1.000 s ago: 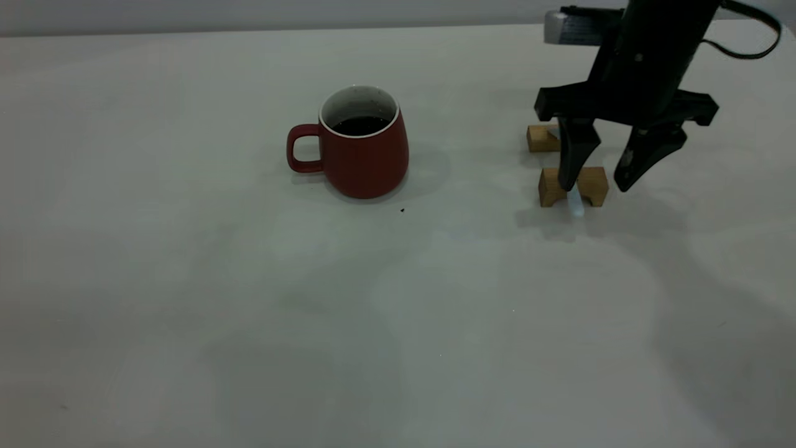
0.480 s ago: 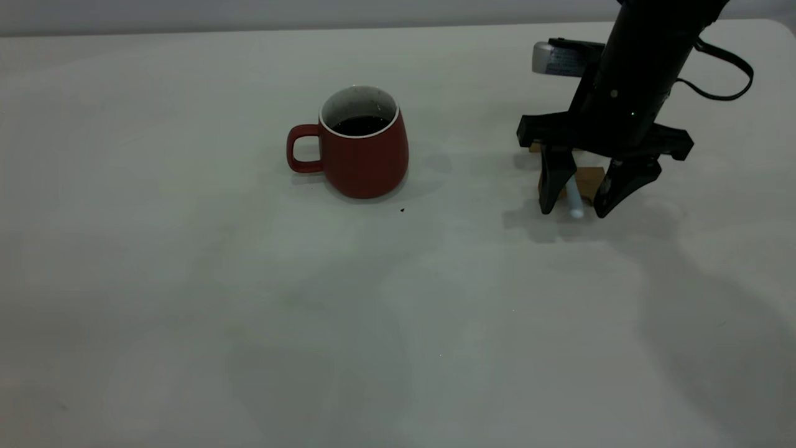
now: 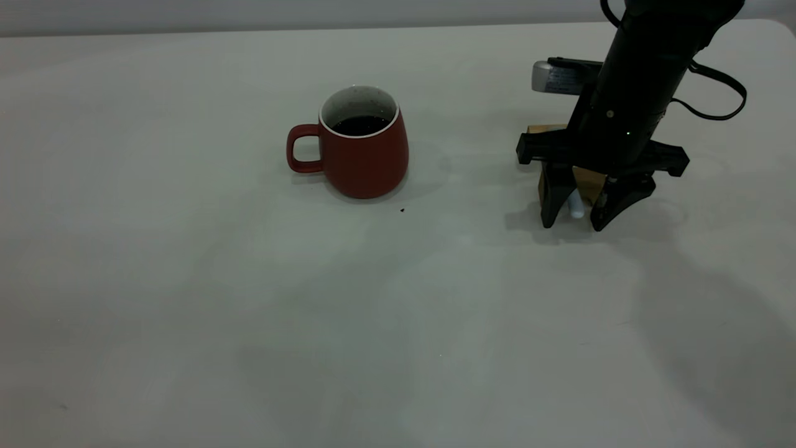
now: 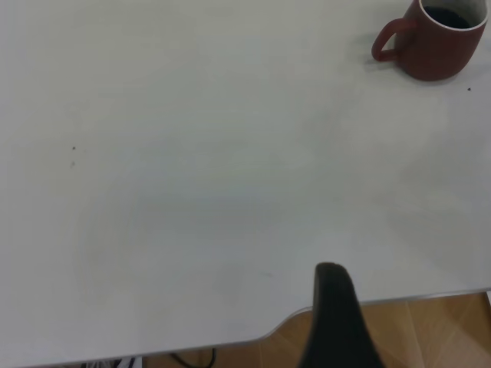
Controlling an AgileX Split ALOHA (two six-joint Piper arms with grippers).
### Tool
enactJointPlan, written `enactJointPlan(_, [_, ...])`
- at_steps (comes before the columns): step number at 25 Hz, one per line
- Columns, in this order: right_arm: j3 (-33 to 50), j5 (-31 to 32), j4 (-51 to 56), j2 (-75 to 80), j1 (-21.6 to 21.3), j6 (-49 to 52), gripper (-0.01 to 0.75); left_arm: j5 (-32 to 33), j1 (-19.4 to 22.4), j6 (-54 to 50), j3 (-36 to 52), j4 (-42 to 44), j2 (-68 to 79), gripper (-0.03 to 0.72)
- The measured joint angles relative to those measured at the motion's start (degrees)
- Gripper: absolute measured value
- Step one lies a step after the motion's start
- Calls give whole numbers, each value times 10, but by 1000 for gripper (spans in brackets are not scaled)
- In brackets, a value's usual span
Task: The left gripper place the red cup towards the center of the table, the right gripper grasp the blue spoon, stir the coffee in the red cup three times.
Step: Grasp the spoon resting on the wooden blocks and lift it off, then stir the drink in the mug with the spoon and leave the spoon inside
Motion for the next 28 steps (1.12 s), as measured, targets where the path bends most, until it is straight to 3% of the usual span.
enactJointPlan(3, [0,0,0,0,0,0,424,0,0,0,0,0,0,560])
enactJointPlan(9, [0,5,0,-2,0,0,122,0,0,0,0,0,0,560])
enactJointPlan(21, [0,112,7,-100,-1,1,126,0,0,0,0,0,0,560])
enactJointPlan(25, [0,126,101,-145,21,-16,126,0,0,0,0,0,0,560])
enactJointPlan(28, [-13,150,230,-147,39,-73,126,0,0,0,0,0,0,560])
